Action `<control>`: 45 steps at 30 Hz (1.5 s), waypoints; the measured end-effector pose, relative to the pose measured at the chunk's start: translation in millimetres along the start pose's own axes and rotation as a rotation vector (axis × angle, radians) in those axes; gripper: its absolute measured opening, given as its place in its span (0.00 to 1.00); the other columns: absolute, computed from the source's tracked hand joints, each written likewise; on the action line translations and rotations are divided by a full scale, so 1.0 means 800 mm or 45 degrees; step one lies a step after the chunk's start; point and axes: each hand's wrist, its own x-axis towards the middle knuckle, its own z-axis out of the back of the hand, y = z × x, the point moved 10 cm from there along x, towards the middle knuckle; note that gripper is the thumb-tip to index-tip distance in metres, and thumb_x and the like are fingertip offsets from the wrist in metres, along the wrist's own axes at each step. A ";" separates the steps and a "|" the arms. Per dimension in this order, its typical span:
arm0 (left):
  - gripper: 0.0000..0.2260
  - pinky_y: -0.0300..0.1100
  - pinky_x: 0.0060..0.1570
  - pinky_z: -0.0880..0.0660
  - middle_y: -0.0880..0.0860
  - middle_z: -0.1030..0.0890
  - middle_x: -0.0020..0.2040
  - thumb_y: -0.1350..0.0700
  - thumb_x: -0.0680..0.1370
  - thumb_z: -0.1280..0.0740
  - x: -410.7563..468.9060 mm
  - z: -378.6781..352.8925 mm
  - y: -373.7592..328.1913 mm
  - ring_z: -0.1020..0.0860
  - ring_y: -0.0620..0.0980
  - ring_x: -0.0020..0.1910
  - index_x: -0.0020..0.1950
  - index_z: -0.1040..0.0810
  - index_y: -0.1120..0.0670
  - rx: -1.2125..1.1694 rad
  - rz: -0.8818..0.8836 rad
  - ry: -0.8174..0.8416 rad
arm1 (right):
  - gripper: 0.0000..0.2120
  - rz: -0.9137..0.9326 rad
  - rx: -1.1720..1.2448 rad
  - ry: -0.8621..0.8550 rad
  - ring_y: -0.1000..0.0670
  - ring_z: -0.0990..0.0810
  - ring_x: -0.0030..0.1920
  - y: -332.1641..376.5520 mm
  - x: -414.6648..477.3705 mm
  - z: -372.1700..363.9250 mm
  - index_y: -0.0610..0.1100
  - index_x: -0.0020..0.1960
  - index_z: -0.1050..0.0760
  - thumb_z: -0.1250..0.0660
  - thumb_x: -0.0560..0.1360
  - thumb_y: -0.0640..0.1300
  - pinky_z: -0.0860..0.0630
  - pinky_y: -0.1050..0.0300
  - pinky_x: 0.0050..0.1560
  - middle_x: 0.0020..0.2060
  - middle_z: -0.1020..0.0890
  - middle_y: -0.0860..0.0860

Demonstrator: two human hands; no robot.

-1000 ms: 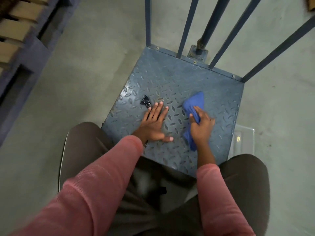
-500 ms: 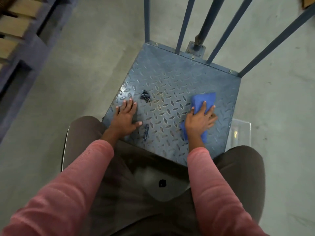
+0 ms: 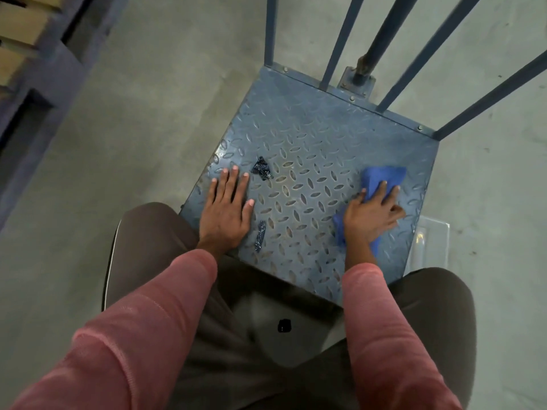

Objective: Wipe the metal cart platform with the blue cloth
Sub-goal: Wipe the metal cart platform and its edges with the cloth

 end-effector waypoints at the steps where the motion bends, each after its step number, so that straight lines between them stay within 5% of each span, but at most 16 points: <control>1: 0.29 0.57 0.82 0.53 0.55 0.52 0.86 0.45 0.87 0.48 0.000 0.000 0.000 0.56 0.53 0.85 0.86 0.50 0.54 -0.011 0.013 -0.018 | 0.26 0.028 -0.030 0.011 0.34 0.33 0.67 0.009 -0.003 -0.007 0.48 0.77 0.34 0.41 0.80 0.52 0.38 0.44 0.63 0.79 0.37 0.46; 10: 0.35 0.56 0.82 0.51 0.58 0.50 0.85 0.42 0.85 0.44 0.003 0.001 0.011 0.54 0.53 0.85 0.85 0.50 0.60 0.007 0.117 -0.060 | 0.29 0.459 0.084 0.249 0.37 0.32 0.61 0.204 -0.063 -0.076 0.47 0.74 0.30 0.36 0.72 0.45 0.35 0.46 0.62 0.77 0.33 0.46; 14: 0.35 0.56 0.82 0.50 0.58 0.51 0.85 0.41 0.84 0.45 0.004 0.001 0.011 0.54 0.54 0.85 0.85 0.50 0.60 0.026 0.124 -0.042 | 0.20 0.549 0.482 0.250 0.37 0.28 0.61 0.233 -0.045 -0.067 0.44 0.70 0.24 0.36 0.78 0.45 0.49 0.72 0.67 0.72 0.27 0.44; 16: 0.36 0.56 0.82 0.51 0.58 0.52 0.86 0.41 0.84 0.46 0.004 -0.001 0.012 0.55 0.53 0.85 0.85 0.51 0.60 0.038 0.129 -0.023 | 0.23 0.331 0.435 0.122 0.36 0.31 0.66 0.199 -0.024 -0.050 0.46 0.72 0.26 0.36 0.80 0.54 0.45 0.58 0.71 0.74 0.30 0.42; 19: 0.36 0.56 0.82 0.51 0.57 0.52 0.86 0.41 0.84 0.45 0.005 0.001 0.013 0.55 0.54 0.85 0.85 0.51 0.60 0.034 0.132 -0.030 | 0.31 0.007 0.254 0.214 0.38 0.38 0.70 0.141 -0.030 -0.043 0.49 0.76 0.32 0.36 0.78 0.63 0.41 0.44 0.69 0.73 0.37 0.41; 26: 0.36 0.57 0.82 0.50 0.57 0.50 0.85 0.41 0.83 0.45 0.004 0.003 0.013 0.54 0.54 0.85 0.85 0.50 0.60 0.021 0.132 -0.057 | 0.37 0.162 0.095 0.112 0.35 0.31 0.61 0.133 -0.047 -0.023 0.39 0.72 0.28 0.30 0.73 0.64 0.34 0.46 0.62 0.64 0.30 0.37; 28: 0.36 0.56 0.82 0.50 0.57 0.50 0.86 0.41 0.84 0.45 0.004 0.003 0.012 0.54 0.53 0.85 0.85 0.50 0.59 0.022 0.132 -0.055 | 0.37 0.155 0.049 0.236 0.37 0.29 0.62 0.151 -0.048 -0.032 0.38 0.73 0.30 0.29 0.73 0.61 0.34 0.49 0.63 0.65 0.30 0.38; 31: 0.35 0.56 0.82 0.50 0.57 0.49 0.85 0.41 0.84 0.45 0.003 0.004 0.013 0.53 0.53 0.85 0.85 0.49 0.59 0.027 0.137 -0.066 | 0.30 0.094 0.008 0.436 0.37 0.22 0.58 0.179 -0.053 -0.047 0.38 0.67 0.28 0.26 0.74 0.56 0.25 0.49 0.56 0.64 0.29 0.40; 36: 0.36 0.57 0.82 0.49 0.58 0.47 0.85 0.42 0.82 0.43 0.005 0.002 0.013 0.51 0.54 0.85 0.84 0.47 0.60 0.028 0.137 -0.065 | 0.21 0.076 0.067 0.556 0.36 0.20 0.59 0.237 -0.070 -0.062 0.37 0.64 0.27 0.29 0.75 0.44 0.22 0.48 0.56 0.62 0.25 0.40; 41: 0.36 0.57 0.82 0.50 0.58 0.49 0.85 0.40 0.83 0.46 0.005 0.003 0.012 0.52 0.54 0.85 0.85 0.49 0.60 0.055 0.150 -0.023 | 0.07 0.183 0.519 0.614 0.47 0.20 0.39 0.279 -0.059 -0.060 0.46 0.42 0.22 0.26 0.69 0.47 0.20 0.48 0.45 0.39 0.17 0.47; 45: 0.36 0.57 0.82 0.50 0.58 0.50 0.85 0.39 0.83 0.48 0.006 0.002 0.013 0.53 0.54 0.85 0.85 0.50 0.60 0.034 0.152 -0.017 | 0.11 0.216 0.374 0.398 0.42 0.18 0.43 0.224 -0.040 -0.014 0.45 0.51 0.19 0.29 0.70 0.45 0.26 0.54 0.39 0.46 0.18 0.42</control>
